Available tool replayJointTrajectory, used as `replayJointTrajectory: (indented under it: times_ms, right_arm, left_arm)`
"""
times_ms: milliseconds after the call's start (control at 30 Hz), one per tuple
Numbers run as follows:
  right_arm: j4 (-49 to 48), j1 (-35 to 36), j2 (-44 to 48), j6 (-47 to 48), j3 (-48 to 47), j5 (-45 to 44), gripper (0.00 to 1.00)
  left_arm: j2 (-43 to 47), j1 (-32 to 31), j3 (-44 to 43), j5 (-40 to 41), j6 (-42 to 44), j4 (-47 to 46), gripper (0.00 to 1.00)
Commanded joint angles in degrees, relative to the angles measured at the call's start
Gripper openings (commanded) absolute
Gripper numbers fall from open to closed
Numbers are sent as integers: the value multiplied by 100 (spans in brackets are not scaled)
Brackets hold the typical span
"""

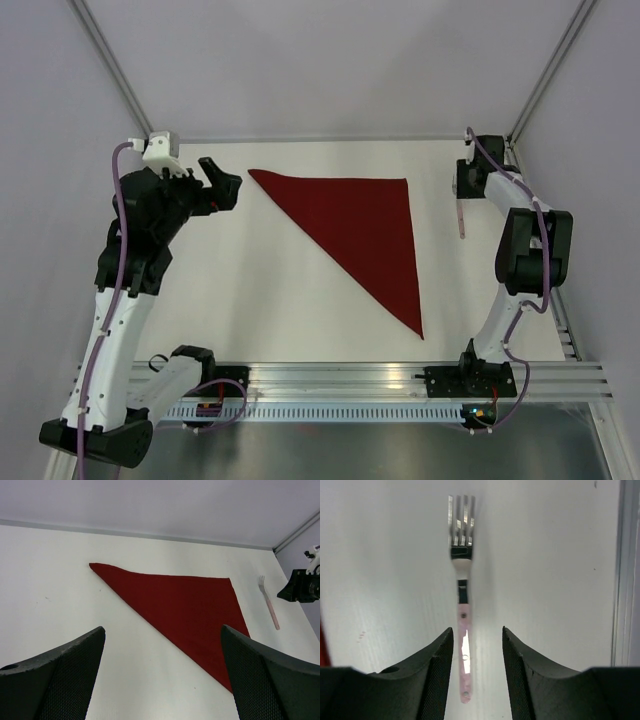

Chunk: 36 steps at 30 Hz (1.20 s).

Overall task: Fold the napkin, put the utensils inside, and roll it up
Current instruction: Grab a utensil with the right arm

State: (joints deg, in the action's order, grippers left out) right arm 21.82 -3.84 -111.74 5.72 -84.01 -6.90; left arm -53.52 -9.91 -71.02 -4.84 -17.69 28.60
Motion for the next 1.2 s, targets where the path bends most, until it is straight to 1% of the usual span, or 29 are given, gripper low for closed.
replayJointTrajectory:
  times_ms: [0,100,300,433,700,833,900,933,1000,1033,1067,1100,1167]
  right_arm:
    - [24,-266,101,-132,174,328,49]
    - [-46,-311,-5,-89,200,443,48]
    - [-91,-320,-163,-158,87,523,51]
    - [59,-328,-418,-211,-80,488,50]
    - [-47,-337,-840,-132,-247,496,48]
    - [-20,-337,-981,-158,-301,347,37]
    - [-64,-346,-972,-141,-230,347,34]
    - [-73,-355,-963,-132,-169,356,27]
    - [-82,-372,-955,-97,-107,417,22]
    - [-82,-381,-937,-88,-81,426,15]
    - [-82,-381,-902,-79,-29,443,10]
    - [-73,-381,-884,-62,-2,461,2]
    - [6,-381,-736,-18,33,557,0]
  left_arm:
    - [78,16,150,-342,-76,-4,100]
    - [43,24,185,-342,-76,-4,100]
    - [43,16,150,-342,-59,-12,100]
    - [-9,24,159,-351,-68,-4,100]
    - [-54,24,159,-333,-85,-4,100]
    - [-71,24,142,-333,-94,-4,100]
    - [-80,24,142,-307,-85,-12,100]
    - [-80,16,150,-298,-85,-4,100]
    - [-97,24,150,-272,-76,-4,100]
    - [-106,16,150,-272,-76,-4,100]
    - [-124,24,150,-272,-76,-4,100]
    - [-141,24,150,-280,-76,-12,100]
    - [-159,16,141,-263,-76,-4,100]
